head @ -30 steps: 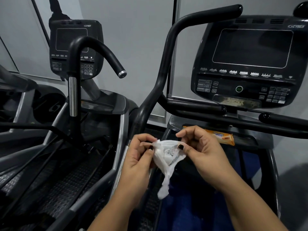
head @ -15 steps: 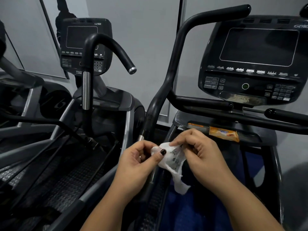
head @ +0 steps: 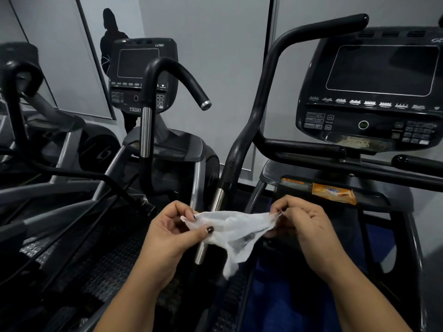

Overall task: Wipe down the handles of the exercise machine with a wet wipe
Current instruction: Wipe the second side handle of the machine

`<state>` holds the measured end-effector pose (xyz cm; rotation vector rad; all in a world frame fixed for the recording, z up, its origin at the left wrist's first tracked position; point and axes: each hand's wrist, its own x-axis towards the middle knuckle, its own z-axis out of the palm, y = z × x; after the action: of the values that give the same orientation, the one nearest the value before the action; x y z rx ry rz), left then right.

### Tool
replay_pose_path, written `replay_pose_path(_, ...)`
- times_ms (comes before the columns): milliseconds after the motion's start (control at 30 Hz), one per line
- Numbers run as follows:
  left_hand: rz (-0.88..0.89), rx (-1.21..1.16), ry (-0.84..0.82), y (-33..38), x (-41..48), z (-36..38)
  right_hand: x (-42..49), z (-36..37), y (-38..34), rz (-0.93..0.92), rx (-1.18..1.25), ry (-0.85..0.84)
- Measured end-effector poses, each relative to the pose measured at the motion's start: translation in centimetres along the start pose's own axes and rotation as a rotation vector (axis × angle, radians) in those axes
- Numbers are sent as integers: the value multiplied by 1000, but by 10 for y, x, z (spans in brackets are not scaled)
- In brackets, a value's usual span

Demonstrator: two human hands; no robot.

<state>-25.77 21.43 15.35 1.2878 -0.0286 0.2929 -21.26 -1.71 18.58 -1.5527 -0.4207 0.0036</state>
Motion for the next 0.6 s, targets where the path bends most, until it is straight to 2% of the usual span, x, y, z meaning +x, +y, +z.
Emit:
replay_pose_path(167,79,194,-83,8,-1,-12,-7,4,4,-14,-299,88)
replay_pose_path(300,99,418,-11,14,4,-14,-8,7,6,-16,-311,44)
replay_pose_path(467,21,360,-19,12,6,-8,-11,11,5,-51,-349,-52)
replay_pose_path(600,62,525,-62,6,12,-8,-6,11,15,-19,-380,19)
